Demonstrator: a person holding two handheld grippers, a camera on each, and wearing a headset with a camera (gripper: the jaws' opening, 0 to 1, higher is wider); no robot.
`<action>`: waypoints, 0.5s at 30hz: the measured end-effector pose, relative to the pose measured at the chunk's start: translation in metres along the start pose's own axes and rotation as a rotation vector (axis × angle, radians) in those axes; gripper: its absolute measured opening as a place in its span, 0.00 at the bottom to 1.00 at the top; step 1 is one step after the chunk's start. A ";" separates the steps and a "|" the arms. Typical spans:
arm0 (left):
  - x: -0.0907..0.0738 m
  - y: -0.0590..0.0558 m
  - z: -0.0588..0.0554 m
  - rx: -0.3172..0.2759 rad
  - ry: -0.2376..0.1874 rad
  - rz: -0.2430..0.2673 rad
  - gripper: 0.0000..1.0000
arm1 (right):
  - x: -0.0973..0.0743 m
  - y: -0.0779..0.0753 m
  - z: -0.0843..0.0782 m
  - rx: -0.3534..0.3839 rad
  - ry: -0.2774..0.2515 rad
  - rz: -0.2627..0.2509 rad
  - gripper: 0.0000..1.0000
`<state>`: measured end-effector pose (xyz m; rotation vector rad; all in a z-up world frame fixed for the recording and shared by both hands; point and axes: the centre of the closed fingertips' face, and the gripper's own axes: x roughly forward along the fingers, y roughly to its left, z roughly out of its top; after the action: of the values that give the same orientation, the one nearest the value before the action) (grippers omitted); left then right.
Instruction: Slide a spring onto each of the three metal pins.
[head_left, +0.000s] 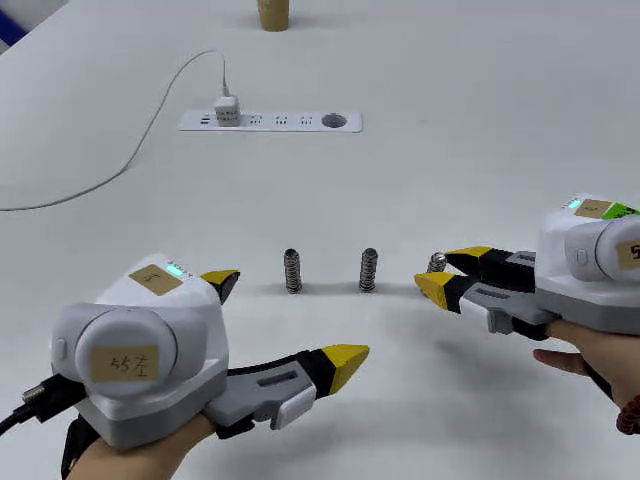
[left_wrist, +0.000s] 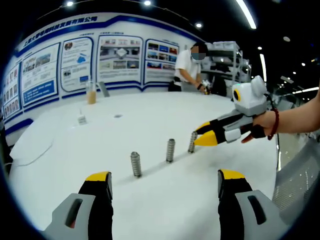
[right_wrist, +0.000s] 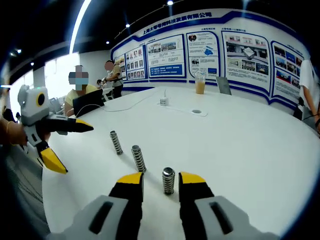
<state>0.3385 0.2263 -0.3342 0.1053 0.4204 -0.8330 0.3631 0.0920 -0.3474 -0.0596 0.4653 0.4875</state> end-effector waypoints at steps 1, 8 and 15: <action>0.000 0.001 0.001 0.000 0.001 0.001 0.88 | -0.001 0.001 0.001 -0.001 0.001 0.002 0.29; -0.006 0.003 0.004 0.014 0.018 0.007 0.84 | -0.013 0.008 0.007 0.015 0.005 0.012 0.41; -0.012 0.006 0.004 0.026 0.044 0.009 0.82 | -0.024 0.013 0.007 0.034 0.021 0.011 0.50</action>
<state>0.3367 0.2380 -0.3261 0.1502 0.4505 -0.8288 0.3411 0.0946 -0.3301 -0.0296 0.4949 0.4901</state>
